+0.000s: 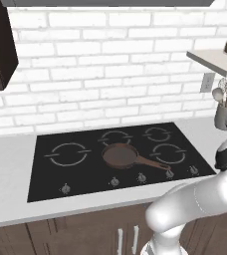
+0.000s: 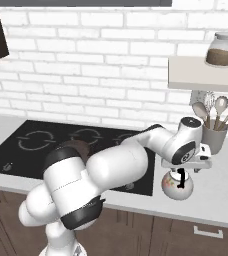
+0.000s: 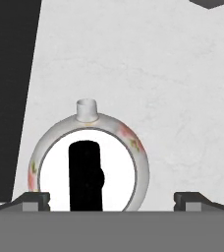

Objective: Pick the kettle from the counter and place it on a stove burner. Then turn the burner on.

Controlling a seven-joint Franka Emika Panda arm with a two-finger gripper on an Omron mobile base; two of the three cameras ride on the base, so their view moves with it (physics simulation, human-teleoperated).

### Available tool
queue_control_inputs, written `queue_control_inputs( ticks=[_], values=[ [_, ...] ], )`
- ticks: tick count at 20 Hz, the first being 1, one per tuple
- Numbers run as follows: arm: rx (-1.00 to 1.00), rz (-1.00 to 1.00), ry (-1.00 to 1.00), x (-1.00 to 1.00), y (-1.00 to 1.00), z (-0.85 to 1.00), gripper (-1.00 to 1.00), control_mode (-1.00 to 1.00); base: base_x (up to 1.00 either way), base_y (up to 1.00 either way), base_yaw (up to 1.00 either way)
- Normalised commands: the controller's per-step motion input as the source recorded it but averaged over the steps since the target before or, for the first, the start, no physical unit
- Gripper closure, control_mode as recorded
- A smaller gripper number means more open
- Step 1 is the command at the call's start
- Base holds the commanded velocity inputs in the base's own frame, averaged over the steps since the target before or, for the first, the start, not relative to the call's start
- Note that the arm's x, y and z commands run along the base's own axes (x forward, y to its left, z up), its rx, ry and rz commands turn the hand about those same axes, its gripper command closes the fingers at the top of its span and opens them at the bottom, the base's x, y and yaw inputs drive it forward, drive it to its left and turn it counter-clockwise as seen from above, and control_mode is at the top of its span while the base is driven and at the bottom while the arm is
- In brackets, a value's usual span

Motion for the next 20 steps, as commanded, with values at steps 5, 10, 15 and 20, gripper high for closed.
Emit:
queue_control_inputs(
  ticks=[5, 10, 15, 20],
  values=[
    [0.00, 0.00, 0.00, 0.00, 0.00, 0.06, -1.00, -1.00, 0.00, 0.00, 0.00],
    [0.00, 0.00, 0.00, 0.00, 0.00, 0.15, -1.00, -1.00, 0.00, 0.00, 0.00],
    [0.00, 0.00, 0.00, 0.00, 0.00, 0.03, -1.00, -1.00, 0.00, 0.00, 0.00],
    [0.00, 0.00, 0.01, 0.00, 0.00, -0.02, 1.00, -1.00, 0.00, 0.00, 0.00]
  ],
)
